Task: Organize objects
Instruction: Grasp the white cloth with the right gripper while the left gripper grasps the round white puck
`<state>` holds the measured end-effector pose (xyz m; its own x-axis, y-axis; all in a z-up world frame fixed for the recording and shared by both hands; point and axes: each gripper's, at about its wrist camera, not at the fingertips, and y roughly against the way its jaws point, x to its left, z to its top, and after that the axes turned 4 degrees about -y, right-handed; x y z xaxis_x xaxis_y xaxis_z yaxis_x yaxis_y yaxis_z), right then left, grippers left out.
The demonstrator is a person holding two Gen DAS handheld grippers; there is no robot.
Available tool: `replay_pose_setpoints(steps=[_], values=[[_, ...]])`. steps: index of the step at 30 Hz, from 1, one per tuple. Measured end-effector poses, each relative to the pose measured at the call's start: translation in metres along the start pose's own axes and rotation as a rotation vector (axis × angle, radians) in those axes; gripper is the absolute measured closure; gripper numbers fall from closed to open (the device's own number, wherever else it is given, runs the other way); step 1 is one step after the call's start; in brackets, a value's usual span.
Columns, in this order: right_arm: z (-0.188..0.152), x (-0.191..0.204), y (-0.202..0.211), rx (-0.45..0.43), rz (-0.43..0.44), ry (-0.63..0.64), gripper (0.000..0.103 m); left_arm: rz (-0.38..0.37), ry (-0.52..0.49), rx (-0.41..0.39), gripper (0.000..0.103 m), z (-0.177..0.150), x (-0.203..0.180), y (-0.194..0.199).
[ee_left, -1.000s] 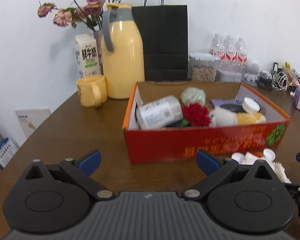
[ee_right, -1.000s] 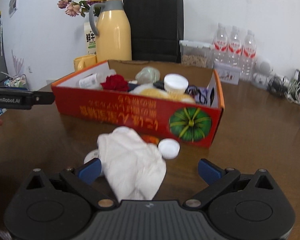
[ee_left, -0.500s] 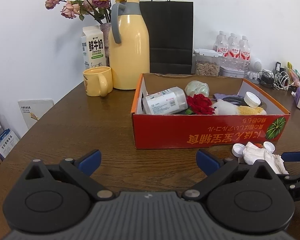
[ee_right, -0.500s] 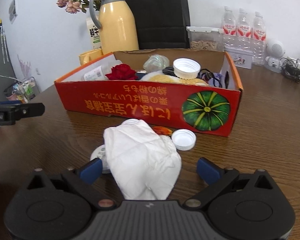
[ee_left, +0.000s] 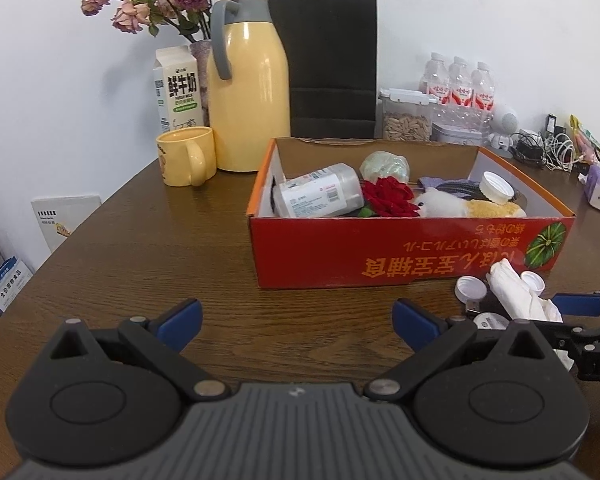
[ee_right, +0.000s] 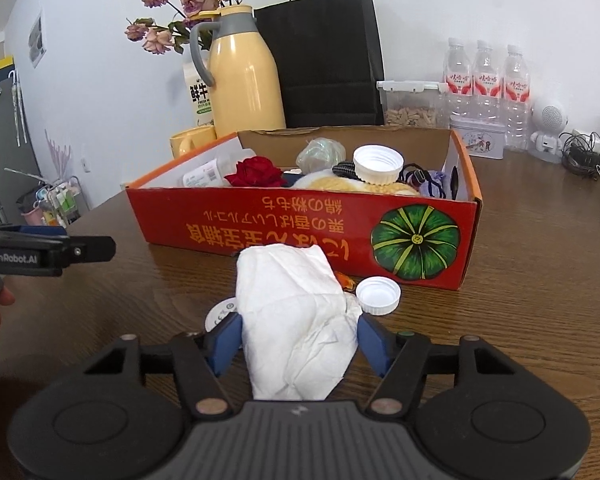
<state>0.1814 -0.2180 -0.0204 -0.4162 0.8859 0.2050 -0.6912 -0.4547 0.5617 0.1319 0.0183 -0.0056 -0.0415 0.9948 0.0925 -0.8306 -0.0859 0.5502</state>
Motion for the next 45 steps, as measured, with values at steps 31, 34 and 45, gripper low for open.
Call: replay_pose_setpoints(steps=[31,34,45], values=[[-0.002,-0.029,0.041,-0.138,-0.071,-0.019,0.042,-0.234,-0.175,0.084,0.032,-0.007,-0.11,-0.035],[-0.004,-0.029,0.041,-0.136,-0.069,-0.015,0.042,-0.278,-0.157,0.084,0.055,-0.008,-0.109,-0.036],[-0.006,-0.026,0.04,-0.133,-0.076,0.0,0.042,-0.279,-0.134,0.041,0.062,-0.007,-0.1,-0.024]])
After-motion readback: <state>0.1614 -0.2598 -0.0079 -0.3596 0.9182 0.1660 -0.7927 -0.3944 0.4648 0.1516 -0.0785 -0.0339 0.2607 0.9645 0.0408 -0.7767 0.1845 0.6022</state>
